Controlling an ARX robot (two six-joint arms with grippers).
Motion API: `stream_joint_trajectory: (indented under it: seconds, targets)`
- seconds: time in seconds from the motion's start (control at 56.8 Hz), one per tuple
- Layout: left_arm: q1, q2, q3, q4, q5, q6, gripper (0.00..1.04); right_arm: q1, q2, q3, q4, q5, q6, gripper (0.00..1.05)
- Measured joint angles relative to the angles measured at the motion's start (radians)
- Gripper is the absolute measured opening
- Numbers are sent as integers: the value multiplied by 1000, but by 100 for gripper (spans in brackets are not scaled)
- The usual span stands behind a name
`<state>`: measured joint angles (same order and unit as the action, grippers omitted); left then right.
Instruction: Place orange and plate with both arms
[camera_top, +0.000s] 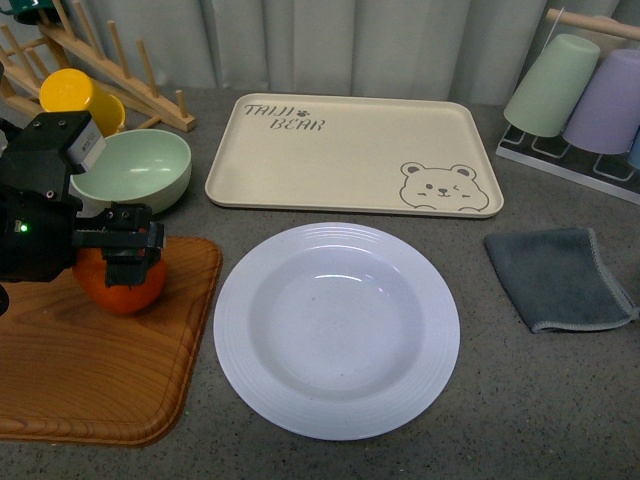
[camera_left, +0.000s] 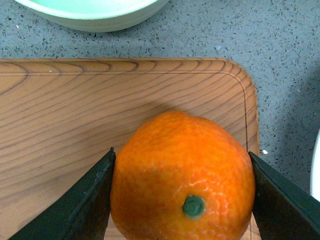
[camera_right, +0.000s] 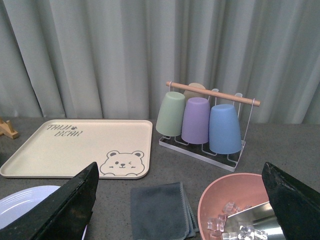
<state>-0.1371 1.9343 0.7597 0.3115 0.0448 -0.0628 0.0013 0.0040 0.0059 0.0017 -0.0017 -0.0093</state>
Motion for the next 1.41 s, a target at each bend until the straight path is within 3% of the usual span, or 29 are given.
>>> stream_joint_trajectory:
  seconds: [0.158, 0.44, 0.633, 0.915, 1.196, 1.232, 1.408]
  targets:
    - [-69, -63, 0, -6, 0, -38, 68, 0, 0, 0, 0, 0, 0, 96]
    - [-280, -60, 35, -9, -37, -147, 68, 0, 0, 0, 0, 0, 0, 96]
    - [-380, -2, 76, -20, -66, -217, 68, 0, 0, 0, 0, 0, 0, 96]
    - [-451, 72, 90, -31, -98, -290, 68, 0, 0, 0, 0, 0, 0, 96]
    - [-465, 107, 87, -14, -106, -314, 68, 0, 0, 0, 0, 0, 0, 96]
    - [-465, 107, 85, -11, -106, -318, 69, 0, 0, 0, 0, 0, 0, 96]
    - [-457, 82, 63, -4, -113, -326, 99, 0, 0, 0, 0, 0, 0, 96]
